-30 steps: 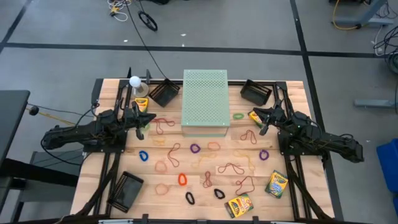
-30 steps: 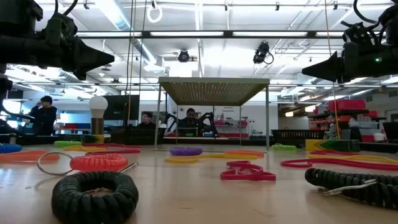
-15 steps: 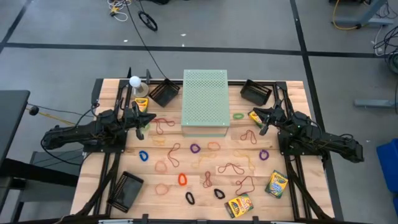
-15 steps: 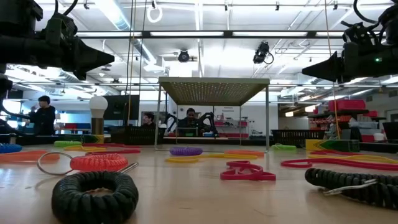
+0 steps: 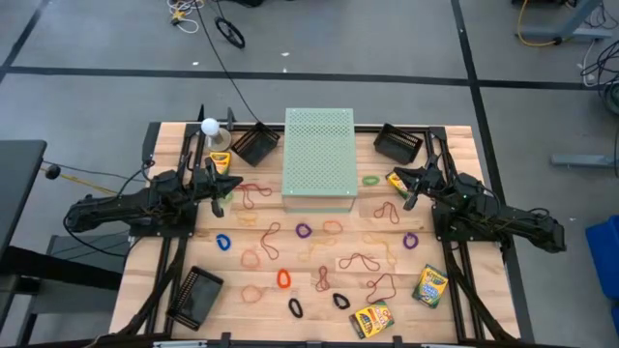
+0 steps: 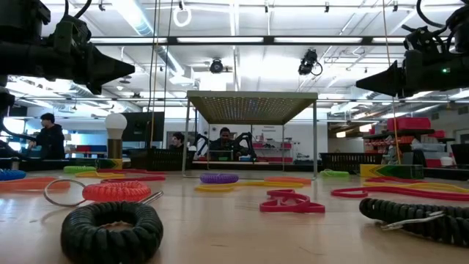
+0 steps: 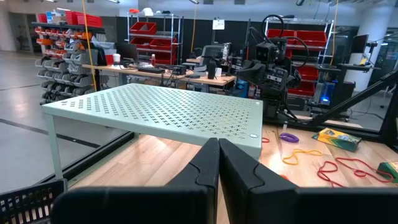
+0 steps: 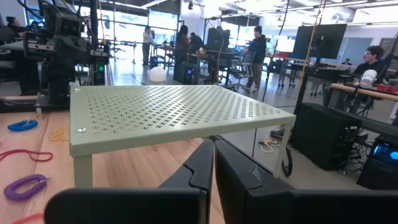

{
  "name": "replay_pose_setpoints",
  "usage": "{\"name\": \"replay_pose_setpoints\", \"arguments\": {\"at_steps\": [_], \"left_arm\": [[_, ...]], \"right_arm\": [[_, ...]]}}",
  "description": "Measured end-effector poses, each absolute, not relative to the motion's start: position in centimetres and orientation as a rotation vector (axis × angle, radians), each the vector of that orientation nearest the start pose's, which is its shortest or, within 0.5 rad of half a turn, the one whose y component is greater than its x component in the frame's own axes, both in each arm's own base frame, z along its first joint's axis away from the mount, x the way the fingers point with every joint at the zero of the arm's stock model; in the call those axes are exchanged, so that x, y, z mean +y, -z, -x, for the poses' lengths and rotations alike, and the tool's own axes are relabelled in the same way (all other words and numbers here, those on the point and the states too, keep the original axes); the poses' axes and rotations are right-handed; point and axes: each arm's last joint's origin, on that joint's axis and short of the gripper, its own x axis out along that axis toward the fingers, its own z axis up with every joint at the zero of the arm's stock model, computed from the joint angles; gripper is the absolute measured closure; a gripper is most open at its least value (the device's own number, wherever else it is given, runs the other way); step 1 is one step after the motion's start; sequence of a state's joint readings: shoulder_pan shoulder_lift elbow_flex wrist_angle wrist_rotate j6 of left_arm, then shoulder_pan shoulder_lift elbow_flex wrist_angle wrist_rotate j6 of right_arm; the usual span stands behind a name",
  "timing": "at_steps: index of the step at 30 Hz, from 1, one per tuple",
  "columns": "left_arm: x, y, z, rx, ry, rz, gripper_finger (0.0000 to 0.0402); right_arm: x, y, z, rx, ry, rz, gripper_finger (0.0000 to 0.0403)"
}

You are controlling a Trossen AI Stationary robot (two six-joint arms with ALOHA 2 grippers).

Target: Pick & Place Office Desk Supplies

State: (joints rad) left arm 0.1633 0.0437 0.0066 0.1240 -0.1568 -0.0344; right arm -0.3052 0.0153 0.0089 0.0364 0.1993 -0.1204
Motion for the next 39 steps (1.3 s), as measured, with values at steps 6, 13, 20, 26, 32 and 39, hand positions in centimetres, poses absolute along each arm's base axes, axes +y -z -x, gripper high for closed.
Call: {"name": "replay_pose_setpoints", "arguments": {"at_steps": [6,13,20,26,32,39], "left_arm": [[2.1,-17.4,-9.7,-0.093,-0.318,0.034,0.0388],[2.1,-18.0,-9.7,-0.141,-0.327,-0.035,0.0388],[2.0,-18.9,-9.5,-0.232,-0.325,-0.045,0.0388],[2.0,-19.4,-9.3,-0.294,-0.328,-0.053,0.0388],[2.2,-19.9,-9.1,-0.356,-0.397,0.025,0.0388],[2.4,-20.4,-9.0,-0.414,-0.451,0.063,0.0388]], "right_arm": [[-3.5,-17.0,-9.1,-0.008,0.515,0.119,0.0375],[-3.6,-18.5,-8.9,-0.167,0.575,0.12,0.0375],[-3.5,-19.4,-8.7,-0.21,0.595,0.318,0.0376],[-3.5,-19.8,-8.5,-0.228,0.625,0.397,0.0376],[-3.8,-19.9,-8.5,-0.223,0.727,0.356,0.0376],[-4.7,-20.5,-8.4,-0.267,0.841,0.357,0.0376]]}}
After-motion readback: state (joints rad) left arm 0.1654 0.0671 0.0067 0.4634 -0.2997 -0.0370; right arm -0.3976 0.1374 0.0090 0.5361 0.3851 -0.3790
